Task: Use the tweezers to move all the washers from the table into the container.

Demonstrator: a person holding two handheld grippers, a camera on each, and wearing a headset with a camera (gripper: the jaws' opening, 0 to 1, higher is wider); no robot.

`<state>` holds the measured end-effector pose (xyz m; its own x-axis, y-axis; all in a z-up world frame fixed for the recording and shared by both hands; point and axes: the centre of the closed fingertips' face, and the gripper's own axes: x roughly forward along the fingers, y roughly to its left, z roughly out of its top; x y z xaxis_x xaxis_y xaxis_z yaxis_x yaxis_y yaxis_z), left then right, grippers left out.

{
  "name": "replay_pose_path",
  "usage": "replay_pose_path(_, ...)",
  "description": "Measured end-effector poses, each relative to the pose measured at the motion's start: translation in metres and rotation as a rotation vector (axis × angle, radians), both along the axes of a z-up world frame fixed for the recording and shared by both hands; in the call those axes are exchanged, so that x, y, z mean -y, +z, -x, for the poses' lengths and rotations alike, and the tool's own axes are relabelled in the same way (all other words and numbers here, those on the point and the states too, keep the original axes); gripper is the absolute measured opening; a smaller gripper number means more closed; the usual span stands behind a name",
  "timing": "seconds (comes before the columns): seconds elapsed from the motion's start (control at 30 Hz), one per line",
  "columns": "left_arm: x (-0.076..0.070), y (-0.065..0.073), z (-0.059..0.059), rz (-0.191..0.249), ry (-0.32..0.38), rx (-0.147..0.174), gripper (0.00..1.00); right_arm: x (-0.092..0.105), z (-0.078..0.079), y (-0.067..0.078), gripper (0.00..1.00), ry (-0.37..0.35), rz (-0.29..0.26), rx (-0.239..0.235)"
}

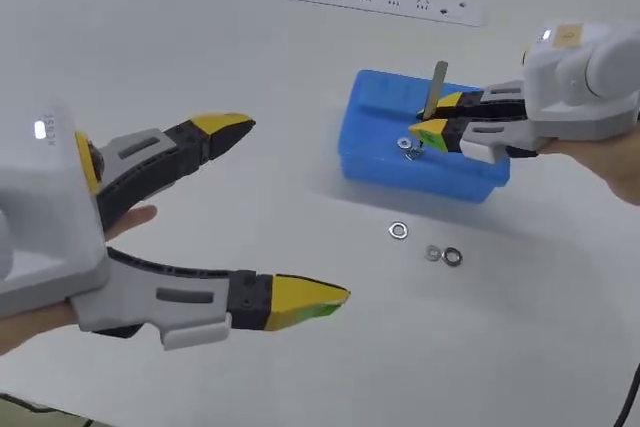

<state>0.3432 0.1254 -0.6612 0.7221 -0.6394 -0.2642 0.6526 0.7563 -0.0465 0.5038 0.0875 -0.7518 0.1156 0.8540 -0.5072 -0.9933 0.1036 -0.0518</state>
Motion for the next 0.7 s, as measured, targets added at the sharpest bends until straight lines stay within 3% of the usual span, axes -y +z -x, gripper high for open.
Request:
replay_pose_path(0.13, -0.001, 0.001, -0.013, 0.009, 0.005, 0.003, 0.99, 0.002, 0.000, 0.007, 0.09, -0.003, -0.004, 0.000)
replay_pose_path(0.2, 0.001, 0.007, -0.024, 0.044, 0.001, 0.002, 0.99, 0.003, 0.002, 0.010, 0.09, 0.000, -0.006, 0.010)
replay_pose_path(0.23, 0.002, 0.011, -0.033, 0.055, -0.004, 0.017, 0.99, 0.004, 0.002, 0.011, 0.09, 0.002, 0.005, 0.022)
replay_pose_path(0.3, 0.002, 0.012, -0.050, 0.066, -0.011, 0.018, 0.97, 0.004, 0.003, 0.013, 0.08, 0.005, 0.003, 0.022)
replay_pose_path(0.47, 0.004, 0.017, -0.088, 0.045, -0.037, 0.039, 0.92, 0.004, 0.006, 0.021, 0.07, 0.015, -0.020, 0.008)
replay_pose_path(0.7, 0.023, 0.020, -0.128, 0.094, -0.087, 0.042, 0.84, 0.007, 0.005, 0.020, 0.07, 0.025, -0.008, 0.012)
